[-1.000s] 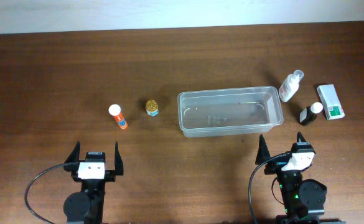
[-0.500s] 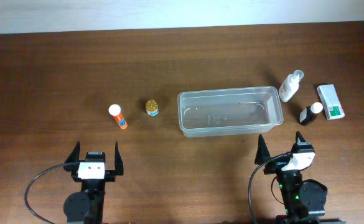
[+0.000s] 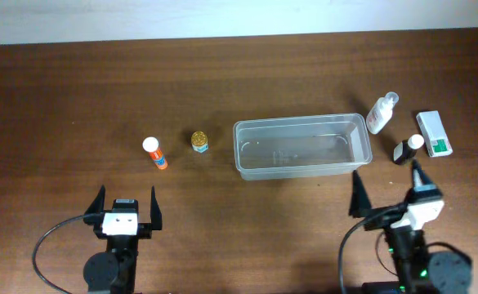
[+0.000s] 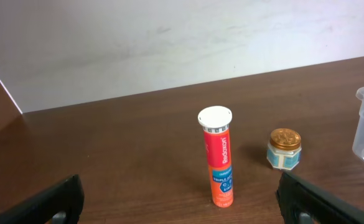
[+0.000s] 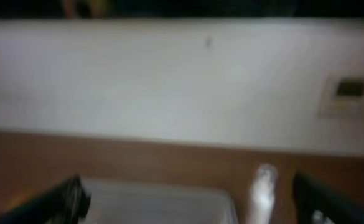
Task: Pack container
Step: 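Reach right gripper to the white spray bottle and grasp it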
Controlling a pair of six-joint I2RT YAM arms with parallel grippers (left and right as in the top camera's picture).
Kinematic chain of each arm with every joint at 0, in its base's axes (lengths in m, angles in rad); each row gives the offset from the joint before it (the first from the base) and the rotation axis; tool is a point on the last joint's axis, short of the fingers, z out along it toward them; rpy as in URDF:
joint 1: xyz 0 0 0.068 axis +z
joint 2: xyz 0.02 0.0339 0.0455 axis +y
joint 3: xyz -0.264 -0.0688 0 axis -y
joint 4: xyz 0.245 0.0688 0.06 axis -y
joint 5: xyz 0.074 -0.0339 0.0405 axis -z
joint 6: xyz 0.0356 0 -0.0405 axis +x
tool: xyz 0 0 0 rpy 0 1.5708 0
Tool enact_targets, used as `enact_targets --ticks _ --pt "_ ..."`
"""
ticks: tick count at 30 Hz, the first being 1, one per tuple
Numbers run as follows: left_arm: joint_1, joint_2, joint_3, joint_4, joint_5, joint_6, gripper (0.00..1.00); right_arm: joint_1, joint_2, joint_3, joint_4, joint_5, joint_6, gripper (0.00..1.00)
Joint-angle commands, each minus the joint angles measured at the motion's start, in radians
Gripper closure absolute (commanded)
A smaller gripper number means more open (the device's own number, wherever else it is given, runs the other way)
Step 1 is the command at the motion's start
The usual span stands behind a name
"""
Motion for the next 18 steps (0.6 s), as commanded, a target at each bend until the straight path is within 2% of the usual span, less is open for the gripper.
enact_targets --ticks 1,4,6,9,12,15,18 --pt "0.005 -0.008 -0.002 -0.007 0.011 0.013 0.00 0.007 0.213 0.217 -0.122 0.229 -0.074 0.01" --pt "0.005 -0.008 -0.002 -0.007 0.011 0.012 0.01 0.006 0.443 0.449 -0.291 0.248 -0.073 0.01" --pt "0.005 -0.008 -0.002 -0.007 0.011 0.012 0.01 -0.018 0.647 0.668 -0.453 0.173 -0.081 0.01" --pt "0.005 -0.008 -0.002 -0.007 0.011 0.012 0.01 -0.088 0.922 0.964 -0.680 -0.035 -0.222 0.01" --pt "0.005 -0.008 -0.002 -0.007 0.011 0.012 0.01 -0.129 1.164 1.228 -0.872 -0.107 -0.227 0.02" --pt "0.005 -0.008 -0.002 -0.007 0.011 0.012 0.01 -0.142 1.308 1.355 -0.904 -0.053 -0.227 0.02" --pt "0.005 -0.008 -0.002 -0.007 0.011 0.013 0.01 -0.165 1.413 1.392 -0.868 -0.026 -0.227 0.02"
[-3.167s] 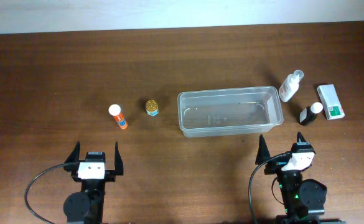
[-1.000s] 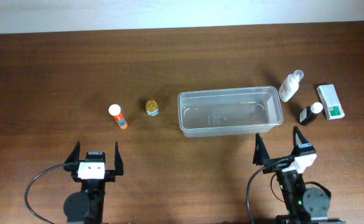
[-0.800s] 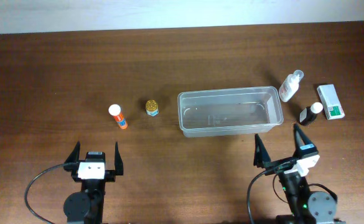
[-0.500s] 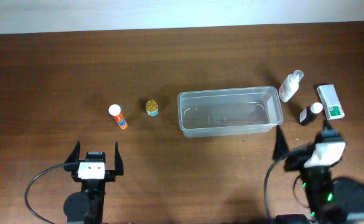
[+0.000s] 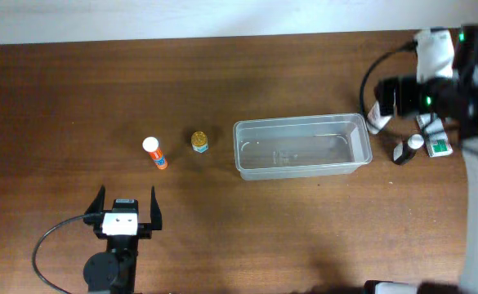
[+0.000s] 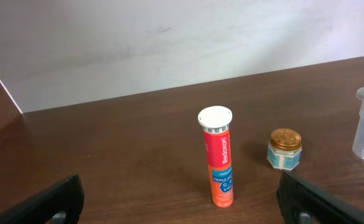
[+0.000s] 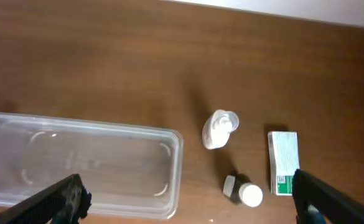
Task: Pack container
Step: 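Reach right gripper to the white spray bottle and grasp it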
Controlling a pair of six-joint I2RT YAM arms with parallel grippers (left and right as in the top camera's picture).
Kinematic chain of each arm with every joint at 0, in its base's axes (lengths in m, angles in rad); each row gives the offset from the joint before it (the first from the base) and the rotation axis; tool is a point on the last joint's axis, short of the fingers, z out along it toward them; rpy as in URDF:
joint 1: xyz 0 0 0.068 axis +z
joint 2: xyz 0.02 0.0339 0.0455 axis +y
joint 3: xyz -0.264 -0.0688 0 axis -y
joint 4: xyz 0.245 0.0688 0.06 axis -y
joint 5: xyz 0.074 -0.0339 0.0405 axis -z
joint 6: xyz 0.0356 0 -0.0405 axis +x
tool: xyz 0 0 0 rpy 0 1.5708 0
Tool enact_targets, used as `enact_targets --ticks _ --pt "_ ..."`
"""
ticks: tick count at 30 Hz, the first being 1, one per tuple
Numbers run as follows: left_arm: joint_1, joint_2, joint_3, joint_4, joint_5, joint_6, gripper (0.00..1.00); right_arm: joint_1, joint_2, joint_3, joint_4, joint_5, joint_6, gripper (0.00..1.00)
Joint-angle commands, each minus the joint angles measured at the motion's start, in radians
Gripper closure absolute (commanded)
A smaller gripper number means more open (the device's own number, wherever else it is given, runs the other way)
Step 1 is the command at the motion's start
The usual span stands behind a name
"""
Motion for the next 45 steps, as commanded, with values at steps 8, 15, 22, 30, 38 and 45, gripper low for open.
enact_targets --ticks 8,15,22,30,38,45 --pt "0.005 -0.007 -0.002 -0.007 0.011 0.012 0.01 -0.127 0.235 0.040 0.088 -0.011 0.006 0.02" --pt "0.005 -0.007 -0.002 -0.007 0.011 0.012 0.01 -0.128 0.358 0.040 0.081 -0.018 -0.095 0.01" --pt "0.005 -0.007 -0.002 -0.007 0.011 0.012 0.01 -0.129 0.455 0.039 0.081 -0.021 -0.090 0.03" --pt "0.005 -0.007 -0.002 -0.007 0.011 0.012 0.01 -0.128 0.535 0.038 0.098 -0.026 -0.061 0.09" --pt "0.005 -0.007 -0.002 -0.007 0.011 0.012 0.01 -0.128 0.586 0.037 0.161 -0.056 -0.060 0.09" --pt "0.005 -0.007 -0.002 -0.007 0.011 0.012 0.01 -0.128 0.596 0.037 0.195 -0.056 -0.061 0.23"
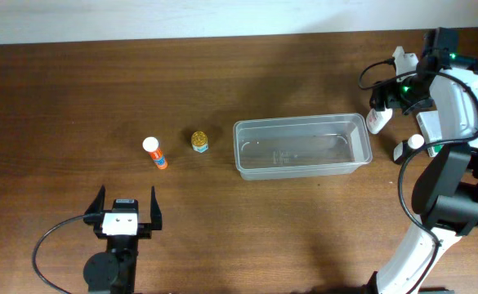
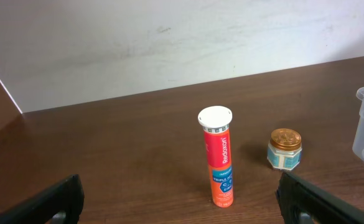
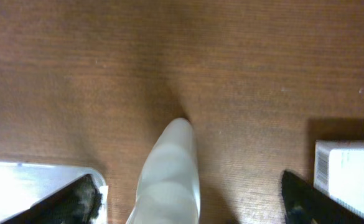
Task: Pack container
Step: 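Reach right gripper to the white spray bottle and grasp it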
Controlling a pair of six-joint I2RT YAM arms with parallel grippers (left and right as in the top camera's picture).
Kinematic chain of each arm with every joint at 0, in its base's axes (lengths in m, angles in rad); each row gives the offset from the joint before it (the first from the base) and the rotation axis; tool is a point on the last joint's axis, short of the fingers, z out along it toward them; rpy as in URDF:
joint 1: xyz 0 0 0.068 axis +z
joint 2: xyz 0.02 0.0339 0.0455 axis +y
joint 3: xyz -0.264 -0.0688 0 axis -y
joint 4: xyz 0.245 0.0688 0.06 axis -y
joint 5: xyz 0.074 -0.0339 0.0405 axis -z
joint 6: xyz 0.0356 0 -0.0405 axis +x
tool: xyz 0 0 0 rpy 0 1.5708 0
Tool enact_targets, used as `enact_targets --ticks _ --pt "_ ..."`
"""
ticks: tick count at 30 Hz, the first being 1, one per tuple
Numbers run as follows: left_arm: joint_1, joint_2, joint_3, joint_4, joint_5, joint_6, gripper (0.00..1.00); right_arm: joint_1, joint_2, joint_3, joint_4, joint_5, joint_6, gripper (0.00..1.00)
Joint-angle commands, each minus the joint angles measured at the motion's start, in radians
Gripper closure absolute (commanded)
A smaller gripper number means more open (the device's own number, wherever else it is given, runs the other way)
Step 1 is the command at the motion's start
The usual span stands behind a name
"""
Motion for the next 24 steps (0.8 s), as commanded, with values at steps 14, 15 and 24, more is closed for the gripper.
enact_targets --ticks 14,15,24 --pt "0.005 -0.007 -0.002 -0.007 0.011 0.012 0.01 0.005 0.017 0.020 0.000 -0.053 0.009 0.63" --pt "0.005 -0.007 -0.002 -0.007 0.011 0.012 0.01 0.005 0.017 0.020 0.000 -0.053 0.009 0.64" --pt "0.005 -0.007 -0.002 -0.007 0.011 0.012 0.01 0.005 0.016 0.044 -0.026 -0.052 0.032 0.87"
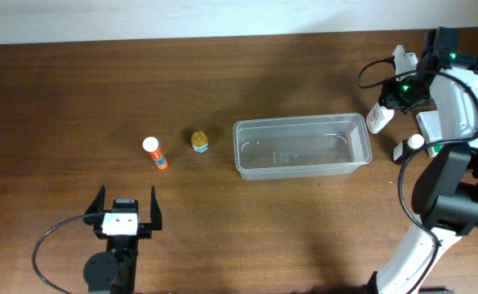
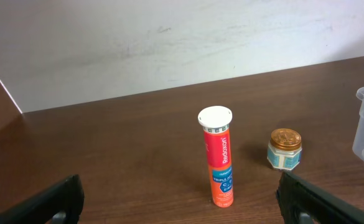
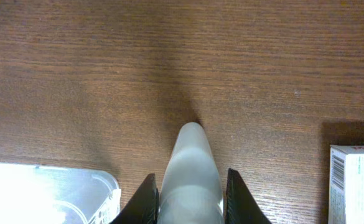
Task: Pack container
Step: 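Reach right gripper to the white spray bottle and grasp it, then carry spray bottle with right gripper and lower into container's right end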
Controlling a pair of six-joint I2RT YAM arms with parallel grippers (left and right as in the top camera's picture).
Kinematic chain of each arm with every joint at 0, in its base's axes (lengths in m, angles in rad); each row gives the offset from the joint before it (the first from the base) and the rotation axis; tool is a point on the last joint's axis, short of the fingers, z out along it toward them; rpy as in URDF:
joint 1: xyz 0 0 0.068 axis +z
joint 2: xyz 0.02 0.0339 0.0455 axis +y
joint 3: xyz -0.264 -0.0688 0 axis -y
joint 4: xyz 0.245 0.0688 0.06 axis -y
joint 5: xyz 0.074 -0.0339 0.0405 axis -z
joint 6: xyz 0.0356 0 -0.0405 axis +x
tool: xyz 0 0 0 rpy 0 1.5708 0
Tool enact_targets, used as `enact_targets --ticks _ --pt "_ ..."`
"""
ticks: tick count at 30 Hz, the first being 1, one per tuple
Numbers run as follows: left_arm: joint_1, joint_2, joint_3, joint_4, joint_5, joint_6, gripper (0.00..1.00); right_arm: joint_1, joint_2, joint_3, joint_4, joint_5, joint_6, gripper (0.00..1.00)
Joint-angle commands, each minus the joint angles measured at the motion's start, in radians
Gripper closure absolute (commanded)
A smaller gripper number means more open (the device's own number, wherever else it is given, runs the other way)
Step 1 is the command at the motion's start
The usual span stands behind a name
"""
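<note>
The clear plastic container lies empty mid-table. Beside its right end stands a white spray bottle, and my right gripper is shut on it. In the right wrist view the bottle fills the gap between both dark fingers, with the container's corner at lower left. An orange tablet tube and a small gold-lidded jar stand left of the container. My left gripper rests open at the near edge, facing the tube and the jar.
A dark bottle with a white cap stands right of the container. A white and green box lies partly under my right arm, its edge showing in the right wrist view. The container's rim sits at the left wrist view's right edge.
My right gripper's fingers stood wide apart on either side of the white spray bottle; now they are shut against it. The bottle stands in the same place. The left arm is unchanged.
My right gripper sat open at the near table edge. Then it was high over the bottles and box at the right. Then it was low and open around the white spray bottle, and now it is shut on it. The left gripper stayed still.
</note>
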Motion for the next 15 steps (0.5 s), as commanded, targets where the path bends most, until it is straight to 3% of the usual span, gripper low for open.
enact_targets --ticks 1,7,15 --pt "0.005 -0.007 -0.002 -0.007 0.011 0.012 0.01 0.005 0.016 0.056 -0.035 -0.012 0.010 0.87" --pt "0.005 -0.007 -0.002 -0.007 0.011 0.012 0.01 0.005 0.012 0.253 -0.240 -0.012 0.011 0.87" --pt "0.005 -0.007 -0.002 -0.007 0.011 0.012 0.01 0.018 0.010 0.663 -0.626 -0.024 0.113 0.86"
